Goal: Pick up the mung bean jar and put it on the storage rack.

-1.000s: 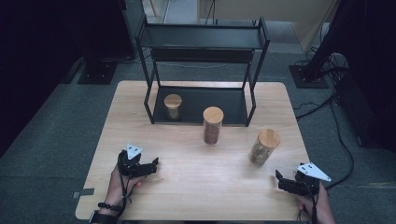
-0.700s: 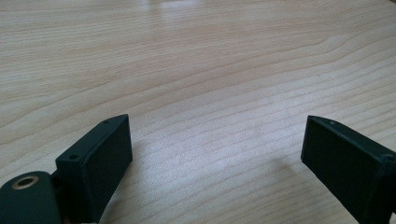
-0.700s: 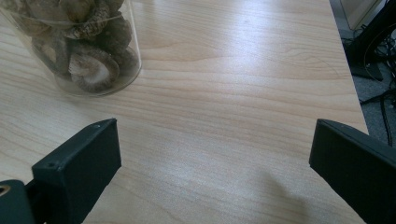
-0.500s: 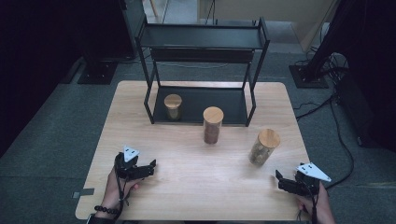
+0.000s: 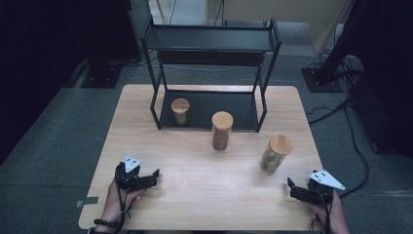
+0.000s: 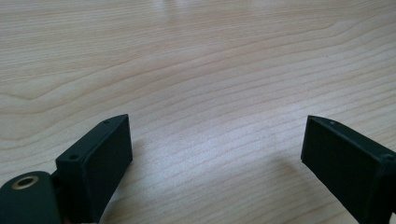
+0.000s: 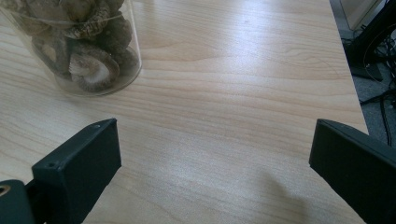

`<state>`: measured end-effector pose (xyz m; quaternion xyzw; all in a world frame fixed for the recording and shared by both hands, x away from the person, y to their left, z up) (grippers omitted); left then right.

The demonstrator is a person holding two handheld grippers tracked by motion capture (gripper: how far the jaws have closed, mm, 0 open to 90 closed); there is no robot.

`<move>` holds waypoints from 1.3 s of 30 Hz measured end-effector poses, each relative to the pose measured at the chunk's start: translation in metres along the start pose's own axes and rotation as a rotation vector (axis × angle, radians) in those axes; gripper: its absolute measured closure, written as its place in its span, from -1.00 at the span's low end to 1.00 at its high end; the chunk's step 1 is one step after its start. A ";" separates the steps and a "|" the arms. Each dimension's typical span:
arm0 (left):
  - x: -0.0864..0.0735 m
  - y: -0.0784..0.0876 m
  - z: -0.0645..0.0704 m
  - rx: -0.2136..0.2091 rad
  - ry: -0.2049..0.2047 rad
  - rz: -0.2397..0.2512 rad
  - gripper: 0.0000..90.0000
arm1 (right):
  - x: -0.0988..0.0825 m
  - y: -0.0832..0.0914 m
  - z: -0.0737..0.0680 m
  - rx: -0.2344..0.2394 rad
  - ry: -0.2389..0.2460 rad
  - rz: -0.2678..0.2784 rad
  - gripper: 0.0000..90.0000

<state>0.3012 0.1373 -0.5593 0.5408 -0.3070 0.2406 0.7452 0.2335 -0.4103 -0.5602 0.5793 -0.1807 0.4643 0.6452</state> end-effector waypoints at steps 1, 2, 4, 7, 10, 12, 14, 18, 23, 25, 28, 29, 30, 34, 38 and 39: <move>0.000 0.001 -0.001 -0.002 0.001 0.001 -0.80 | 0.000 0.000 0.000 0.000 0.000 0.000 -0.96; -0.001 0.001 -0.001 0.000 0.004 0.002 -0.80 | 0.000 0.000 0.000 0.000 0.000 0.000 -0.96; -0.001 0.002 -0.002 -0.001 0.002 0.002 -0.80 | 0.000 0.000 0.000 -0.001 0.001 -0.001 -0.96; -0.002 0.004 -0.003 0.000 0.002 0.002 -0.80 | 0.000 0.000 0.000 0.000 0.001 -0.001 -0.96; -0.003 0.004 -0.004 -0.001 0.001 0.001 -0.80 | 0.000 0.000 0.000 -0.002 0.001 -0.001 -0.96; -0.003 0.005 -0.005 -0.001 0.000 -0.001 -0.80 | 0.000 0.000 0.000 -0.003 0.001 -0.001 -0.96; -0.004 0.006 -0.006 0.001 0.003 0.000 -0.80 | 0.000 0.000 0.000 -0.003 0.001 -0.001 -0.96; -0.005 0.007 -0.008 0.002 0.003 -0.001 -0.80 | 0.000 0.000 0.000 -0.003 0.001 -0.002 -0.96; -0.005 0.009 -0.009 0.004 0.000 -0.002 -0.80 | 0.000 0.000 0.000 -0.005 0.001 -0.003 -0.96; -0.006 0.009 -0.010 0.004 0.001 -0.003 -0.80 | 0.000 0.000 0.000 -0.005 0.000 -0.003 -0.96; -0.006 0.010 -0.010 0.003 0.000 -0.004 -0.80 | 0.000 0.000 0.000 -0.003 -0.001 -0.003 -0.96; -0.007 0.010 -0.011 0.003 0.000 -0.005 -0.80 | 0.000 0.000 0.000 -0.003 -0.001 -0.003 -0.96; -0.007 0.011 -0.011 0.004 0.001 -0.006 -0.80 | 0.000 0.000 0.000 -0.003 -0.001 -0.003 -0.96; -0.008 0.013 -0.014 0.004 0.005 -0.007 -0.80 | 0.000 0.000 0.000 -0.002 -0.003 -0.004 -0.96; -0.010 0.016 -0.017 0.007 0.007 -0.006 -0.80 | 0.000 0.000 0.000 -0.002 -0.003 -0.005 -0.96; -0.010 0.016 -0.018 0.008 0.006 -0.009 -0.80 | 0.000 0.000 0.001 -0.002 -0.003 -0.005 -0.96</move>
Point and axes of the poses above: each handheld gripper's, and its own axes: y roughly backward along the jaws, x roughly out of its top, z roughly to its right, the point moved 5 cm from there along -y, roughly forward along the jaws, and after that the axes turned 15 degrees about y, right-handed, at the moved point
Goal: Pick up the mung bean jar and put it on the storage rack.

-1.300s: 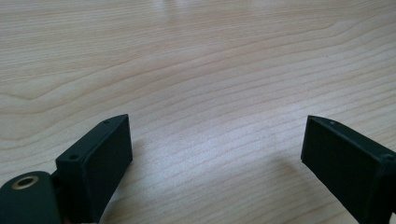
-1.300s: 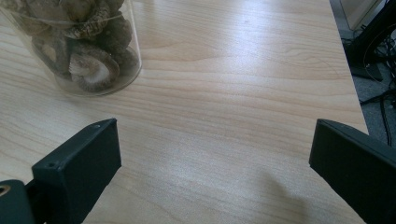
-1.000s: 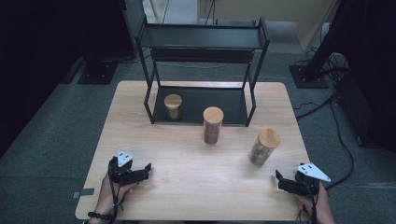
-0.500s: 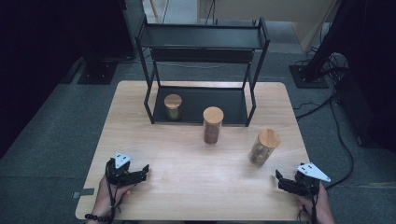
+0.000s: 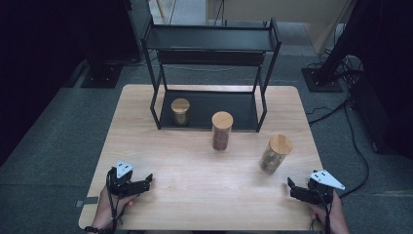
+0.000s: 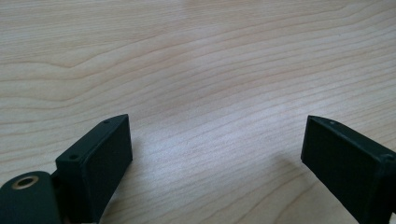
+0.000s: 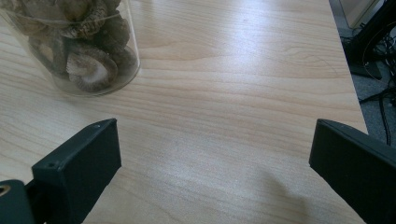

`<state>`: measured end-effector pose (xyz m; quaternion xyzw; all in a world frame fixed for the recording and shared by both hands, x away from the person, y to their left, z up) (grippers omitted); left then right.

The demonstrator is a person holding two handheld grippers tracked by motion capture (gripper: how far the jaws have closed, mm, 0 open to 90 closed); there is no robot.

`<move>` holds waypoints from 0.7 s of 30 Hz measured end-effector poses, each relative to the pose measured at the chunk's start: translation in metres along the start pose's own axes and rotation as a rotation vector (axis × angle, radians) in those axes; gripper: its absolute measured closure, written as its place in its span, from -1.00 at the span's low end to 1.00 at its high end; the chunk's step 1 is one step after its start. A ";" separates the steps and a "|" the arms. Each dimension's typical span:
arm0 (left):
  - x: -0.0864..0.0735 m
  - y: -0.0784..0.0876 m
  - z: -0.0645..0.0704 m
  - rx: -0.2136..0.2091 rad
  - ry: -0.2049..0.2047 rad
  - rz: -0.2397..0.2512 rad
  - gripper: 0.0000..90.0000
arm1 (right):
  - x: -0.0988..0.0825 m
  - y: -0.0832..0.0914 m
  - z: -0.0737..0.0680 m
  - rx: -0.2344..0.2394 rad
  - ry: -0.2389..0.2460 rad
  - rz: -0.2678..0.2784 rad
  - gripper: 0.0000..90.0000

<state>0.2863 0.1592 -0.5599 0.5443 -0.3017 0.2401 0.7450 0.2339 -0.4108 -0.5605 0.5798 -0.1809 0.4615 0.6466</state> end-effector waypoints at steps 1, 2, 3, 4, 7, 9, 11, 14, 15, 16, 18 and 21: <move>0.000 0.001 -0.001 0.000 0.003 0.002 -0.80 | 0.000 0.000 0.000 0.000 -0.001 0.000 -0.96; -0.001 0.001 -0.001 0.002 0.002 0.001 -0.80 | 0.000 0.000 0.000 0.000 -0.002 -0.001 -0.96; -0.001 0.002 -0.002 0.002 0.000 0.001 -0.80 | 0.000 0.000 0.000 0.000 -0.002 -0.001 -0.96; -0.002 0.003 -0.003 0.001 0.002 0.002 -0.80 | 0.000 0.000 0.000 0.000 -0.002 -0.001 -0.96; -0.004 0.006 -0.006 0.007 0.004 0.003 -0.80 | 0.000 0.000 0.000 -0.002 -0.002 -0.001 -0.96; -0.005 0.008 -0.008 0.005 0.009 0.002 -0.80 | 0.000 0.000 0.000 0.000 -0.005 0.000 -0.96; -0.005 0.009 -0.010 0.002 0.015 0.004 -0.80 | 0.000 0.000 0.001 0.002 -0.006 0.000 -0.96; -0.005 0.011 -0.013 0.000 0.026 0.008 -0.80 | 0.000 0.000 0.002 0.003 -0.018 0.003 -0.96; -0.006 0.011 -0.013 0.000 0.027 0.009 -0.80 | 0.000 0.000 0.002 0.005 -0.020 0.002 -0.96; -0.006 0.012 -0.014 0.000 0.024 0.009 -0.80 | 0.000 0.000 0.002 0.006 -0.020 0.001 -0.96; -0.007 0.013 -0.015 -0.007 0.020 0.006 -0.80 | 0.000 0.000 0.002 0.005 -0.019 0.002 -0.96; -0.008 0.015 -0.017 -0.009 0.028 0.008 -0.80 | 0.000 0.000 0.002 0.006 -0.020 0.001 -0.97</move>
Point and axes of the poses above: each handheld gripper's, and its own axes: y roughly backward along the jaws, x roughly out of its top, z roughly to its right, the point moved 5 cm from there along -y, roughly forward along the jaws, and after that the axes turned 15 degrees about y, right-handed, at the moved point
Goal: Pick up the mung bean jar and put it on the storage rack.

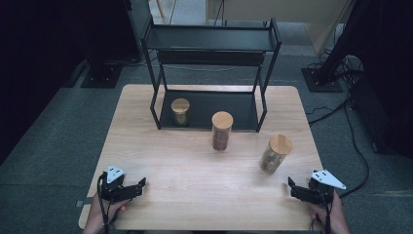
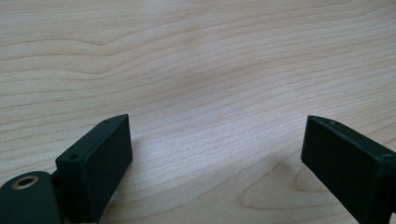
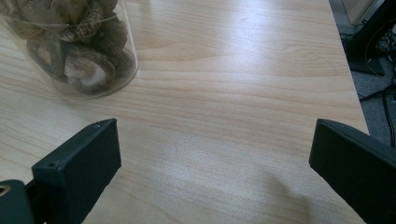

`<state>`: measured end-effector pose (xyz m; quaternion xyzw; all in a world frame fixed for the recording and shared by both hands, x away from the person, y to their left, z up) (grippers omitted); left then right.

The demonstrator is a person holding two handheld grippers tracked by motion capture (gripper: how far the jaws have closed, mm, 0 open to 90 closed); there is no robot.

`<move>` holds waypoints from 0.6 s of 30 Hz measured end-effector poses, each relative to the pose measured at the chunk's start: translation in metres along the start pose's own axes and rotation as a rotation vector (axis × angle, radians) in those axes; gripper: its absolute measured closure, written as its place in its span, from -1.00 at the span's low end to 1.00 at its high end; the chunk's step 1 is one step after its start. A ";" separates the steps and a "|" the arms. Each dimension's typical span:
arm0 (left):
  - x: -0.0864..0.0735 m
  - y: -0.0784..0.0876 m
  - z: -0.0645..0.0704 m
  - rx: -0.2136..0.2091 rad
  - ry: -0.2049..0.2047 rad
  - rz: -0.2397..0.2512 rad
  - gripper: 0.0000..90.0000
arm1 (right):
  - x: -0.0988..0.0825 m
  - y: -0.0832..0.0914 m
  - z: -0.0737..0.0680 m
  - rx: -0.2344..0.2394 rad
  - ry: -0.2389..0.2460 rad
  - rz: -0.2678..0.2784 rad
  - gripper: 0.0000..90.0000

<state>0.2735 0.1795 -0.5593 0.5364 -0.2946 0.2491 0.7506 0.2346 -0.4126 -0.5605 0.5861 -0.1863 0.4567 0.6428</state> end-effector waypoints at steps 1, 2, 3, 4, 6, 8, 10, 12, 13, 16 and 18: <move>-0.001 0.001 0.000 0.000 -0.004 0.000 -0.80 | 0.000 0.000 0.000 0.002 -0.005 -0.003 -0.96; -0.001 0.001 0.000 0.001 -0.011 -0.002 -0.80 | 0.000 0.000 0.000 0.001 -0.008 -0.003 -0.96; -0.002 0.002 0.000 0.000 -0.018 -0.003 -0.80 | 0.000 0.000 0.000 0.000 -0.007 -0.002 -0.96; -0.003 0.002 0.000 0.002 -0.023 -0.004 -0.80 | 0.000 0.000 0.000 0.001 -0.002 0.000 -0.96; -0.004 0.004 -0.001 0.004 -0.028 -0.007 -0.80 | 0.000 0.000 0.000 0.005 -0.003 -0.002 -0.96; -0.005 0.006 -0.003 0.004 -0.025 -0.006 -0.80 | 0.000 -0.001 0.000 0.006 -0.003 -0.005 -0.96; -0.006 0.007 -0.005 0.004 -0.024 -0.007 -0.80 | 0.000 0.000 0.000 0.006 -0.004 -0.004 -0.96; -0.006 0.008 -0.007 0.005 -0.026 -0.007 -0.80 | 0.000 0.000 0.000 0.006 0.000 -0.002 -0.96; -0.006 0.008 -0.008 0.010 -0.025 -0.006 -0.80 | 0.000 0.000 0.000 0.007 0.000 -0.002 -0.96; -0.006 0.010 -0.010 0.010 -0.021 -0.005 -0.80 | 0.000 -0.001 -0.001 0.014 0.002 -0.005 -0.96; -0.007 0.011 -0.012 0.007 -0.020 -0.006 -0.80 | 0.000 -0.001 -0.001 0.016 0.003 -0.004 -0.96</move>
Point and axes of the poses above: each handheld gripper's, and its own axes: y roughly backward along the jaws, x roughly out of its top, z roughly to its right, the point moved 5 cm from there along -y, roughly forward along the jaws, and after that the axes turned 15 degrees about y, right-handed, at the moved point
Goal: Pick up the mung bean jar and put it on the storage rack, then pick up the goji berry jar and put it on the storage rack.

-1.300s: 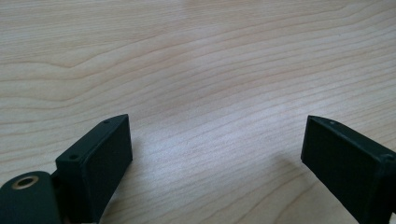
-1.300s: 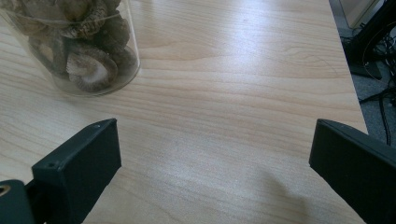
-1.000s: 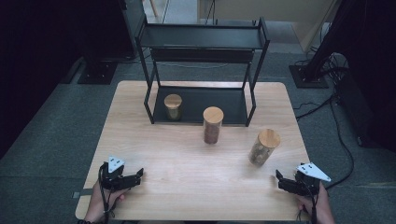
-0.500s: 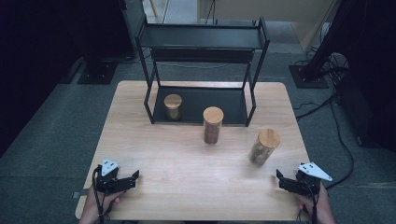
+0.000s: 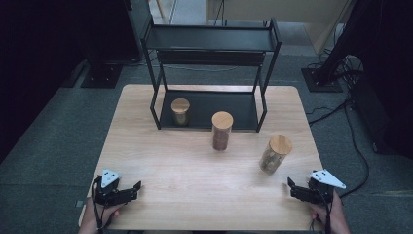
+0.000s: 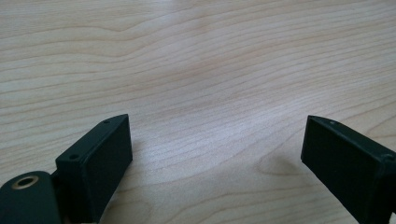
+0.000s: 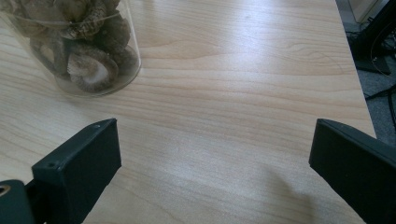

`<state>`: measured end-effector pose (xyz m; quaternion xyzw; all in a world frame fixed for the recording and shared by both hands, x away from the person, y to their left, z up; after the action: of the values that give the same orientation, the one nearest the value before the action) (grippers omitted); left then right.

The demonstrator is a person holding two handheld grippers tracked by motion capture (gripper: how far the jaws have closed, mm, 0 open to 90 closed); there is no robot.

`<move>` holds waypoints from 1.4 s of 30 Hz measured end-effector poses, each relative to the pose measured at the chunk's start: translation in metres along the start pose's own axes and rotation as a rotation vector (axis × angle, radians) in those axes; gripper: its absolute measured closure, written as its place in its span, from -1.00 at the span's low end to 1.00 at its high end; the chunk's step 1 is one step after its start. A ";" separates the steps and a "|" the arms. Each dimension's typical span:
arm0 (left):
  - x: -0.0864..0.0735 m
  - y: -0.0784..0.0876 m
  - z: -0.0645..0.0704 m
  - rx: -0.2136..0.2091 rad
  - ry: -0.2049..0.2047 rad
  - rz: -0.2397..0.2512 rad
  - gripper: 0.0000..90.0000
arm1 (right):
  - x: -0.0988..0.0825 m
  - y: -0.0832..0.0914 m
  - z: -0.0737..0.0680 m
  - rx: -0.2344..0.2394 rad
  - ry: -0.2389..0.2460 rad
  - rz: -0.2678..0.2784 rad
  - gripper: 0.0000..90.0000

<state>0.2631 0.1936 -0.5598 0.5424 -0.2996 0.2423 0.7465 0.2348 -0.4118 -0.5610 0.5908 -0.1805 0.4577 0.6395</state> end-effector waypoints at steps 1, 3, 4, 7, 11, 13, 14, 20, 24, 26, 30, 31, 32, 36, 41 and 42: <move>0.000 0.000 -0.001 -0.002 0.003 0.001 -0.80 | 0.000 0.000 0.000 0.000 0.002 0.000 -0.96; 0.000 0.001 -0.003 -0.001 0.010 0.002 -0.80 | 0.000 0.000 0.000 -0.002 0.004 0.001 -0.96; 0.000 0.001 -0.003 -0.005 0.017 0.006 -0.80 | 0.000 0.000 0.000 -0.003 0.003 0.000 -0.96; 0.000 0.002 -0.004 -0.005 0.019 0.006 -0.80 | 0.000 0.000 0.000 -0.009 0.002 -0.002 -0.96; 0.000 0.002 -0.004 -0.007 0.017 0.005 -0.80 | 0.001 0.000 0.000 -0.021 0.006 -0.003 -0.96; 0.000 0.002 -0.004 -0.010 0.021 0.007 -0.80 | 0.001 0.000 -0.001 -0.031 0.018 -0.010 -0.96; 0.000 0.002 -0.004 -0.010 0.021 0.007 -0.80 | 0.002 0.001 -0.002 -0.033 0.014 -0.010 -0.96; 0.000 0.001 -0.003 -0.004 0.009 0.002 -0.80 | 0.001 0.003 -0.007 -0.022 -0.007 -0.020 -0.95; 0.000 0.001 -0.003 -0.001 0.006 0.001 -0.80 | 0.001 0.003 -0.014 -0.014 -0.006 -0.022 -0.95; 0.000 0.001 -0.002 0.001 0.003 0.001 -0.80 | 0.003 0.002 -0.018 -0.023 0.001 -0.025 -0.95; 0.000 0.001 -0.003 0.001 0.005 0.001 -0.80 | 0.008 0.000 -0.027 -0.018 -0.013 -0.014 -0.92; 0.000 0.001 -0.003 0.000 0.006 0.001 -0.80 | 0.009 -0.001 -0.029 -0.018 -0.007 -0.011 -0.92; 0.000 0.001 -0.003 0.000 0.006 0.001 -0.80 | 0.010 -0.001 -0.032 -0.013 -0.007 -0.010 -0.92; 0.000 0.001 -0.003 0.000 0.005 0.001 -0.80 | 0.013 -0.001 -0.042 0.007 0.004 -0.008 -0.92; 0.000 0.001 -0.003 -0.002 0.006 0.001 -0.80 | 0.017 -0.002 -0.053 0.028 0.015 -0.007 -0.92; 0.000 0.001 -0.003 -0.002 0.004 0.001 -0.80 | 0.018 -0.002 -0.056 0.029 0.015 -0.007 -0.92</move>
<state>0.2630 0.1965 -0.5596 0.5413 -0.2985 0.2434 0.7475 0.2282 -0.3537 -0.5616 0.5971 -0.1670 0.4624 0.6338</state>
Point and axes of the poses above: each handheld gripper's, and its own axes: y roughly backward along the jaws, x roughly out of its top, z roughly to its right, the point moved 5 cm from there along -y, roughly forward along the jaws, and after that the axes turned 15 degrees about y, right-handed, at the moved point
